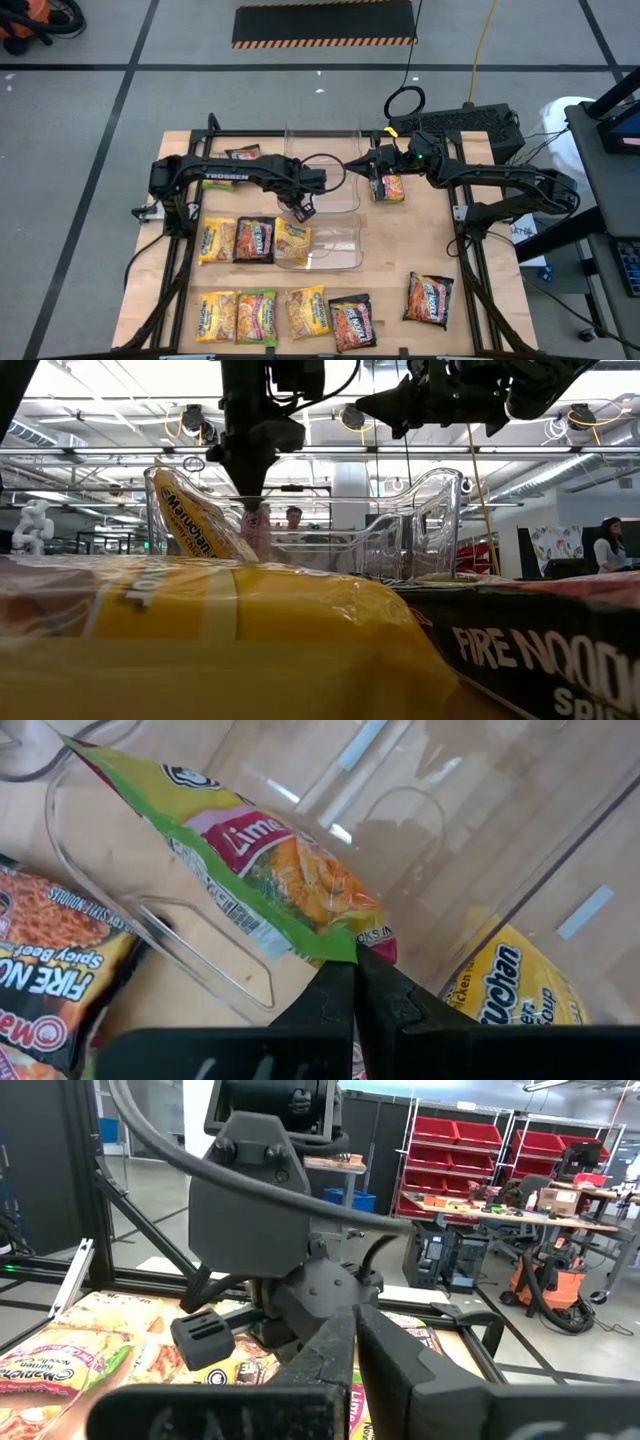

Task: Sort Maruchan noodles
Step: Put the green noodle pack into the center transparent bin, then put the black noodle pack into the top transparent bin

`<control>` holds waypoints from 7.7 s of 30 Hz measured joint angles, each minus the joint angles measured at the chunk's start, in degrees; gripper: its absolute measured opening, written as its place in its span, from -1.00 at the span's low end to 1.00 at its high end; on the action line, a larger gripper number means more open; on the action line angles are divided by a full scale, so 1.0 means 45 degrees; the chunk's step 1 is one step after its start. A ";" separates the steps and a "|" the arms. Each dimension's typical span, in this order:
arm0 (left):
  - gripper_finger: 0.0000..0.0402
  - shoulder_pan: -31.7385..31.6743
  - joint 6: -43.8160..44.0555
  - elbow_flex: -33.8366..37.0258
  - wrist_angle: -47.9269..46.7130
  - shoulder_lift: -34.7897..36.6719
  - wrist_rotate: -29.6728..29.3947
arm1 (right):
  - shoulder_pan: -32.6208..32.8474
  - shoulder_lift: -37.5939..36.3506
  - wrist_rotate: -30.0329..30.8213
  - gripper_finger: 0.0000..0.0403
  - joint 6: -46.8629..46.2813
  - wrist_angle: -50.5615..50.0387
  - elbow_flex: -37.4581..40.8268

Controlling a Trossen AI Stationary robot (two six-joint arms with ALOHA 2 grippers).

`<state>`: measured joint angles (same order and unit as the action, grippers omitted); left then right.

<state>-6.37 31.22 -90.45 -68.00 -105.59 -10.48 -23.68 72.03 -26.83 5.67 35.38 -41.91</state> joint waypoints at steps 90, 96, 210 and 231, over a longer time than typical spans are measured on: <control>-0.90 -0.0141 0.1367 0.2939 0.2447 0.1956 0.0651 | -0.0175 0.0000 0.0000 -0.93 0.0233 0.0287 0.0005; -0.90 -0.0140 0.0992 0.2939 0.2389 0.1956 0.0646 | -0.0175 0.0000 0.0000 -0.93 0.0233 0.0287 0.0005; -0.89 0.1139 -0.0259 0.2725 0.1806 0.7336 -0.2507 | -0.0865 -0.4918 -0.0014 -0.93 0.0426 -0.4703 0.0000; -0.89 0.3002 -0.2114 0.2725 0.0951 1.1060 -0.3089 | -0.0899 -0.7310 0.1025 -0.93 0.0287 -0.8233 0.0005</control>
<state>7.14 21.71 -78.19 -63.72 -55.83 -24.38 -27.73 39.14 -22.22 6.96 -1.67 -41.89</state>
